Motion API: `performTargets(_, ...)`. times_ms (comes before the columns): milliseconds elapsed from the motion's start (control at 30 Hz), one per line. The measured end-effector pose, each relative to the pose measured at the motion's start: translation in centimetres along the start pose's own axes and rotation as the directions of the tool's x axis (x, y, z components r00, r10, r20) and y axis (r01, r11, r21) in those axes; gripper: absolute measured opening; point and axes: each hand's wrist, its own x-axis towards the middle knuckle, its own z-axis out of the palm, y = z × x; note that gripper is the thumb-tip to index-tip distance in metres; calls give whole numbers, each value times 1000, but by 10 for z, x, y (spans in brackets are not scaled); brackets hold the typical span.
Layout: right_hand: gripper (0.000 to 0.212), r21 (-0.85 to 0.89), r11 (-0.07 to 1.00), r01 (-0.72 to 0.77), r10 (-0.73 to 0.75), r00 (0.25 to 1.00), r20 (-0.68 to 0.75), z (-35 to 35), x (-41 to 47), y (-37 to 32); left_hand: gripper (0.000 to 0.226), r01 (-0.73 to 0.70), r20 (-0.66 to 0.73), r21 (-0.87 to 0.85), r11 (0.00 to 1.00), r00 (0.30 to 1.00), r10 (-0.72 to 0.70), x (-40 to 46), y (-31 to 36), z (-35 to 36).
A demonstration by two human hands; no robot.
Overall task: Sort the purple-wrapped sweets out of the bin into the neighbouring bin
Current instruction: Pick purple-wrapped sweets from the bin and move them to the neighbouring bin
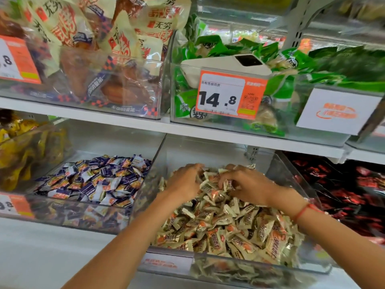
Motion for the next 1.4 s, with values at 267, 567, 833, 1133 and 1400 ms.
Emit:
performTargets(267,35,17,999,-40,39,997,64,-6,-40,4,67,-17,229,497,867,967,-113,13,-15,25)
performTargets(567,20,123,992,21,-7,994,-109,-4,-38,-12,34,-46,44,557,830,999,25,-55,17,-54)
performTargets(833,20,132,986,98,-81,989,-127,5,5,-44,72,-173,-62,275,946,978,197,-96,-21,-89)
performTargets(1133,33,139,990,8,-10,1000,14,22,74,-71,39,13,-519,-127,992,851,-78,-112,-54,-54)
performTargets(1400,48,120,987,-106,73,966,248,49,120,-87,30,96,-502,-206,974,844,-190,-117,-51,-52)
